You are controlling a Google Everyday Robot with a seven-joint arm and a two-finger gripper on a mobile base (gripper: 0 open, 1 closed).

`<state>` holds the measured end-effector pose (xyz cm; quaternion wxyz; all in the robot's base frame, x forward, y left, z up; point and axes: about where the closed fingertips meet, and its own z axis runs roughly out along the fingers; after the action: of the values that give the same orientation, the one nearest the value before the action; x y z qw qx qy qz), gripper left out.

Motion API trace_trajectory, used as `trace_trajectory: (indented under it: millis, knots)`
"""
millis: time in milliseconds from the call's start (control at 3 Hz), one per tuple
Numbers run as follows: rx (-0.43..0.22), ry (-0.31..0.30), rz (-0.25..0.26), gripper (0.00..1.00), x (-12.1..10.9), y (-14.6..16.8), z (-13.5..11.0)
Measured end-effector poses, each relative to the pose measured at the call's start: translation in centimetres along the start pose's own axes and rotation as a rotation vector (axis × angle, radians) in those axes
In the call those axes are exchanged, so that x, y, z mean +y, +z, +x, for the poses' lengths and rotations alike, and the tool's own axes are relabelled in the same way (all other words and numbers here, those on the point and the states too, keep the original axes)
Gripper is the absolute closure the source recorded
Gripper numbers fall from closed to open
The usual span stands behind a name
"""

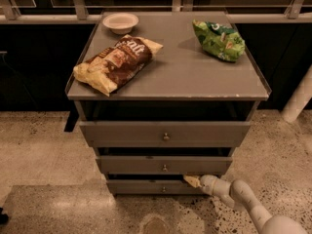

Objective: Open bottom drawer

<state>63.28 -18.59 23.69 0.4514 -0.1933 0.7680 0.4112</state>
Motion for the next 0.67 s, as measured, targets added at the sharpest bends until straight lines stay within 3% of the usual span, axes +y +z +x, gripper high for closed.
trace_trajectory:
  millis: [667]
  knots:
    - [0.079,0.056,0.065,1.00,-1.3,0.9,2.9]
